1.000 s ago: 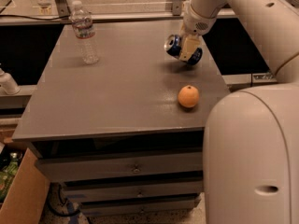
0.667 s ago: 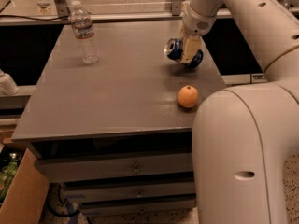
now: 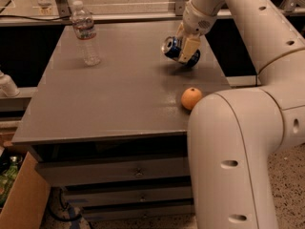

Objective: Knock pepsi can over

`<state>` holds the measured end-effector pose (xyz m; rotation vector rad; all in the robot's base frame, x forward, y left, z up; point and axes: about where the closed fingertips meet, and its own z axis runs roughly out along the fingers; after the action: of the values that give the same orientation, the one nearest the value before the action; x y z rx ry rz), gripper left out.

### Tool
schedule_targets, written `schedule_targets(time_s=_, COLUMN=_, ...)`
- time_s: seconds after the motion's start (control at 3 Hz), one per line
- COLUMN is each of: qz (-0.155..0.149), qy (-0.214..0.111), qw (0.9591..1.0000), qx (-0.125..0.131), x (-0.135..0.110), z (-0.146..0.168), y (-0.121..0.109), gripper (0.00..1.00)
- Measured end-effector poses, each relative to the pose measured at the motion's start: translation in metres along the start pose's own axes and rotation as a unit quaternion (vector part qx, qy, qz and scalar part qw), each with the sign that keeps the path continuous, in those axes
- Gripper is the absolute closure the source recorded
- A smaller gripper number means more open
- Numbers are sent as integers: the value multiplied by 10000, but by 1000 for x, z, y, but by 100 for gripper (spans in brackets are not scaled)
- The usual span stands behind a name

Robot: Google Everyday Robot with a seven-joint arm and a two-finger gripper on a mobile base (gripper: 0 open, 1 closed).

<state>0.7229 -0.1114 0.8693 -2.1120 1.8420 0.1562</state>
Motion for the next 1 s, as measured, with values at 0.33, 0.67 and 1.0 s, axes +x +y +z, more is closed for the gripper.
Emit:
schedule_targets(time_s=0.33, qz=-74, qy=-118, qw=9999, qx=26, x=-5, z=0, y=-4, gripper=14)
schedule_targets(time_s=0.67, qz=-142, qy=-167, qw=9997, qx=79, x=-8, z=-1, y=-9, gripper=0)
schedule_targets(time_s=1.0, qz=-174, qy=-172, qw=9996, qx=138, x=-7, z=-1, y=-12, gripper=0)
